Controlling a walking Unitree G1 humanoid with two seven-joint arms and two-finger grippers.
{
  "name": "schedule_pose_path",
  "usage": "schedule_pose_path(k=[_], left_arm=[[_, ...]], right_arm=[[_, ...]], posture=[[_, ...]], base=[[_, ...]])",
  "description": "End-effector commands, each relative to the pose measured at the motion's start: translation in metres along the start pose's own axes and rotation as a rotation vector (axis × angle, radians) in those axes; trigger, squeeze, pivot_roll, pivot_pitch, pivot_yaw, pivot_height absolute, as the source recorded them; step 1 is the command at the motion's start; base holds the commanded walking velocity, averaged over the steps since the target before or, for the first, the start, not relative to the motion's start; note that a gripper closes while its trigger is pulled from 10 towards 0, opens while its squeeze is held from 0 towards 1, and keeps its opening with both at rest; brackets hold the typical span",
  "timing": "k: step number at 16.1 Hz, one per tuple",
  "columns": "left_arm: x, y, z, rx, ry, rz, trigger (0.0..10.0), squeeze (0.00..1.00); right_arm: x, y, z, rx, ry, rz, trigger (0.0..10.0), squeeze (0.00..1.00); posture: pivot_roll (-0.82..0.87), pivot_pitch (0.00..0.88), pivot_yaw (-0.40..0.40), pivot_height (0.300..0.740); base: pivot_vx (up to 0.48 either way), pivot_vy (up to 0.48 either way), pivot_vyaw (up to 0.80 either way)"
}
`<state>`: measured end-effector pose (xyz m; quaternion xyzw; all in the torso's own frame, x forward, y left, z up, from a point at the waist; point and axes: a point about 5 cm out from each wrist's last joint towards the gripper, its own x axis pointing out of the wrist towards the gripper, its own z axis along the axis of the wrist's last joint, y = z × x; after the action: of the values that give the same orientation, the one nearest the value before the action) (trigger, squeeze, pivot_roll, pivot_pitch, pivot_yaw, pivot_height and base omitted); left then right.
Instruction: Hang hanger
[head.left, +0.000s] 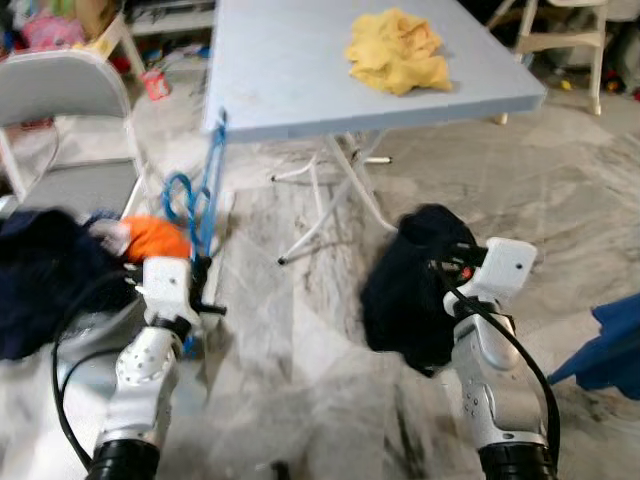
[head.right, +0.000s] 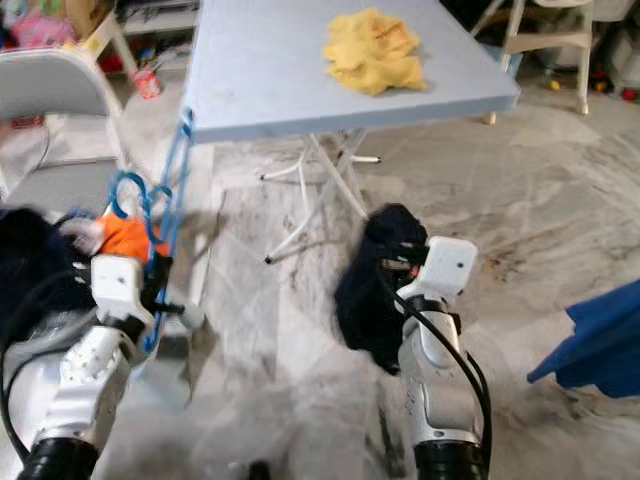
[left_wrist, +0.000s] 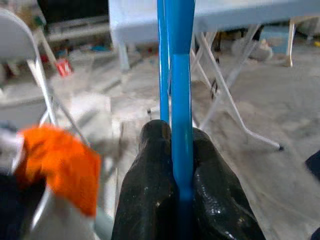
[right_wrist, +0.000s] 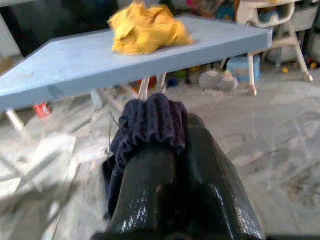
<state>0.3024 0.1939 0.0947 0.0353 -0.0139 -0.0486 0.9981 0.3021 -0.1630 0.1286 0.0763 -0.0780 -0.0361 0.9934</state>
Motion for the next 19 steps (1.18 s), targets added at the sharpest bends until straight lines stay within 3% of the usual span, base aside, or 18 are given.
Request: schedule_pose_path(k=[1, 6, 13, 16, 19], left_arm=[[0.004, -0.008, 0.009, -0.006, -0.032, -0.021, 10.0, 0.0], [-0.001, -0.014, 0.006, -0.023, -0.019, -0.024, 10.0, 0.0], [-0.009, -0.019, 0.022, -0.02, -0.063, 0.005, 10.0, 0.0], [-0.014, -0.024, 0.014, -0.042, -0.023, -0.01, 10.0, 0.0], [-0.011, -0.023, 0.017, -0.048, -0.021, -0.002, 10.0, 0.0]], right_arm=[[0.002, -0.011, 0.012, -0.004, -0.05, -0.045, 10.0, 0.0], [0.002, -0.011, 0.013, -0.012, -0.045, -0.039, 10.0, 0.0], [0.011, 0.008, 0.035, -0.043, -0.13, 0.071, 10.0, 0.0], [0.012, 0.012, 0.032, -0.041, -0.119, 0.086, 10.0, 0.0], [0.011, 0.011, 0.028, -0.04, -0.101, 0.083, 10.0, 0.0]], posture=[[-0.04, 0.11, 0.047, 0.74], [-0.04, 0.121, 0.034, 0.74], [-0.02, 0.096, 0.025, 0.74], [-0.02, 0.088, 0.018, 0.74], [-0.02, 0.085, 0.02, 0.74]], base=[[0.465, 0.0, 0.0], [0.48, 0.0, 0.0], [0.472, 0.0, 0.06], [0.466, 0.0, 0.73], [0.404, 0.18, 0.0]])
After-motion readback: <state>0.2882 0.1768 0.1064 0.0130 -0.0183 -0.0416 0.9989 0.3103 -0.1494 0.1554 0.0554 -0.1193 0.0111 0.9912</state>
